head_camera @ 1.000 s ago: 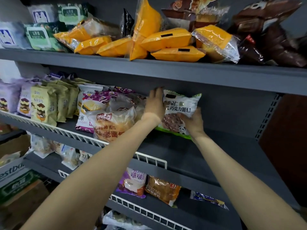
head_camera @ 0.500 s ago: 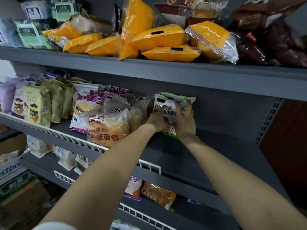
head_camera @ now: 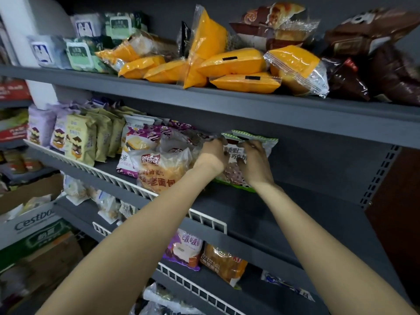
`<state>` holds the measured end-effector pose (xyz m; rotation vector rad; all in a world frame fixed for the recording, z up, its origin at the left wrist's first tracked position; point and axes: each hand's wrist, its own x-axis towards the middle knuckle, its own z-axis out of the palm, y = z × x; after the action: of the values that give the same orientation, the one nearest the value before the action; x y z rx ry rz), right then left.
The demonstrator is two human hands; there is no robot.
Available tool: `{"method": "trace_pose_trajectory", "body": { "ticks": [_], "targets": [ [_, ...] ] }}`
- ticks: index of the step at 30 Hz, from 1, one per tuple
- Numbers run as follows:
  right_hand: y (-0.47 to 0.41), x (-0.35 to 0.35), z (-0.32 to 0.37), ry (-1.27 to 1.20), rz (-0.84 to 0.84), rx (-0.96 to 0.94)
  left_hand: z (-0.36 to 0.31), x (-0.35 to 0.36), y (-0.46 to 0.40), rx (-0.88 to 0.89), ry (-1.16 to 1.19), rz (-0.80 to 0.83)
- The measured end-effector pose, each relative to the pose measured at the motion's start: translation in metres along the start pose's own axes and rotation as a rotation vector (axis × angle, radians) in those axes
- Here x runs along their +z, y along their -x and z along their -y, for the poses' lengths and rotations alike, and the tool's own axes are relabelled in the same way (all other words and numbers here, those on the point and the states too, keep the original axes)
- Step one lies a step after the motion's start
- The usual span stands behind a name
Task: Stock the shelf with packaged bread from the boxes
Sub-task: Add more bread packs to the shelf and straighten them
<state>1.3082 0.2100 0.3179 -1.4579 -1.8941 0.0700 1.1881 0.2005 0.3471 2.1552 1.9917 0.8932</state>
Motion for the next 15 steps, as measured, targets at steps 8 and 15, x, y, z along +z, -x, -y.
{"method": "trace_pose_trajectory", "body": {
  "ticks": [8, 15],
  "targets": [
    [0.019, 0.021, 0.143, -0.237, 0.059, -0.168, 0.108, -0.094, 0.051, -0.057, -0.062, -0.278],
    [0.037, 0.147, 0.286, -0.276, 0.272, -0.301, 0.294, -0.163, 0.111, -0.285, -0.090, -0.275]
  ]
}}
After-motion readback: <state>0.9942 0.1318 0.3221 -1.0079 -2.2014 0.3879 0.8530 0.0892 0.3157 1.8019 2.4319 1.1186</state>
